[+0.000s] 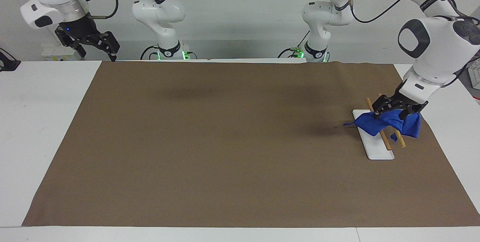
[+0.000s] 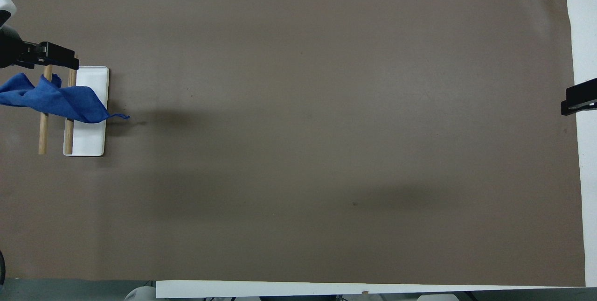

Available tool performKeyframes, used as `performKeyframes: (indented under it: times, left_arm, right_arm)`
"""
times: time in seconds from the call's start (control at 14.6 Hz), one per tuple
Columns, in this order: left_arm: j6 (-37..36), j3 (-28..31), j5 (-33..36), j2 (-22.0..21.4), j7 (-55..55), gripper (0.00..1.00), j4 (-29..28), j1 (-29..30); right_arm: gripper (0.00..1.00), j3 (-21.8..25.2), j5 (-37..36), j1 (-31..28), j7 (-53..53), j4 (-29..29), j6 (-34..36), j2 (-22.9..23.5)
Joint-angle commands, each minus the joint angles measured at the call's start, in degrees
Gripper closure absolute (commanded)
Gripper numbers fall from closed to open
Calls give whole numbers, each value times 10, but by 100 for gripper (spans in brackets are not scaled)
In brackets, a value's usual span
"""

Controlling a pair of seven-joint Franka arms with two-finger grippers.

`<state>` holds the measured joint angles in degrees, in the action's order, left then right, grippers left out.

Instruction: Right arm passes towel to left arm to hang

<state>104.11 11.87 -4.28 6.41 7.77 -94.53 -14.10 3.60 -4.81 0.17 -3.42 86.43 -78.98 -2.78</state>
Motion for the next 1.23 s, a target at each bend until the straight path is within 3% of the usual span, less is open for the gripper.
performKeyframes:
  times: [0.0, 1.16]
  left_arm:
    - [-57, 8, 13, -32, -35, 0, 14, -30]
    - [-78, 14, 17, -40, -64, 0, 10, -30]
  right_arm:
    - [0, 0, 11, -4, 13, 15, -1, -14]
    - [0, 0, 11, -4, 12, 15, -1, -14]
